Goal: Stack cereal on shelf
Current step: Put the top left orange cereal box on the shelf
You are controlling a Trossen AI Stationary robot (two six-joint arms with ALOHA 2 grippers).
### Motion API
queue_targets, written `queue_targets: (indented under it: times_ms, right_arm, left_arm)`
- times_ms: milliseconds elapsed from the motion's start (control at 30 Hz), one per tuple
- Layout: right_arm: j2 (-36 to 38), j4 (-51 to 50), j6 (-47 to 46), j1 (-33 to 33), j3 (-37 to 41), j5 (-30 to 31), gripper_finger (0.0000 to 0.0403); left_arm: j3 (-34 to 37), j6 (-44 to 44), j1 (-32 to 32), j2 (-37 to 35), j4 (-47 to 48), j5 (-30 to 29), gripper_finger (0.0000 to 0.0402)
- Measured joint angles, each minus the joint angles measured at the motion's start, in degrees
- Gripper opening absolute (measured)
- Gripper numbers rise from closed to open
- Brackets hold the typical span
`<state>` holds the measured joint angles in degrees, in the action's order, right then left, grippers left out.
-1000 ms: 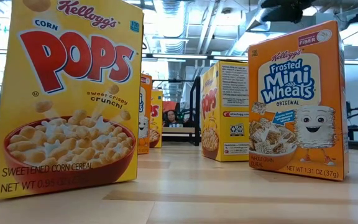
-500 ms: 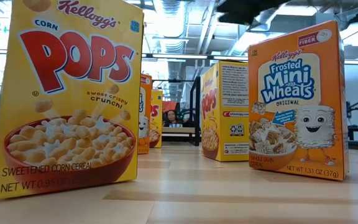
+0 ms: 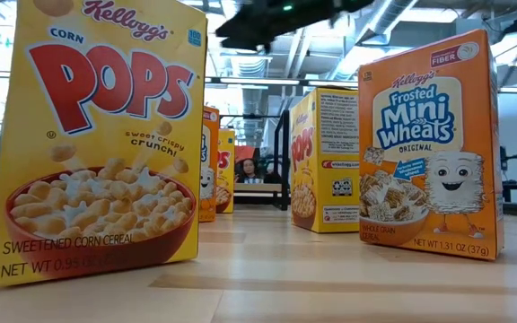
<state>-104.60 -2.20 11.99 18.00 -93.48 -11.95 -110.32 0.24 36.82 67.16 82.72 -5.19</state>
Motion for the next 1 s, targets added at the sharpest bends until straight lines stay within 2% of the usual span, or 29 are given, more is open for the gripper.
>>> queue_targets:
  times_ms: [100, 300, 367, 567, 733, 900, 1000]
  right_arm:
    - [-6.9, -1.0, 0.4, -0.3, -7.6, -0.2, 0.0195]
    - [-18.0, -4.0, 0.5, -0.7, -20.1, -0.1, 0.0044]
    - [-20.9, -4.2, 0.6, -1.0, -23.4, -0.1, 0.0015]
    - [-28.4, -6.0, 0.5, -2.1, -31.1, 1.4, 0.0034]
    - [-33.4, -8.5, 0.9, -2.3, -36.4, 3.4, 0.0009]
    - [-37.2, -11.7, 8.3, -2.7, -41.5, 9.0, 0.0023]
    - [-38.0, -10.9, 12.0, -3.3, -41.3, 9.4, 0.0023]
  left_arm:
    - [0.0, -5.5, -3.8, -3.9, 0.0, -3.3, 0.0317]
    - [0.0, -14.0, -8.0, -9.6, 0.5, -7.5, 0.0308]
    - [0.0, -15.3, -8.5, -11.0, 0.7, -8.5, 0.0305]
    - [0.0, -16.4, -8.6, -13.8, 1.7, -10.4, 0.0304]
    - [0.0, -16.6, -8.6, -14.6, 2.7, -11.7, 0.0304]
    - [0.0, -16.1, -8.6, -14.7, 3.9, -12.0, 0.0304]
    - [0.0, -16.0, -8.6, -14.7, 4.0, -12.0, 0.0304]
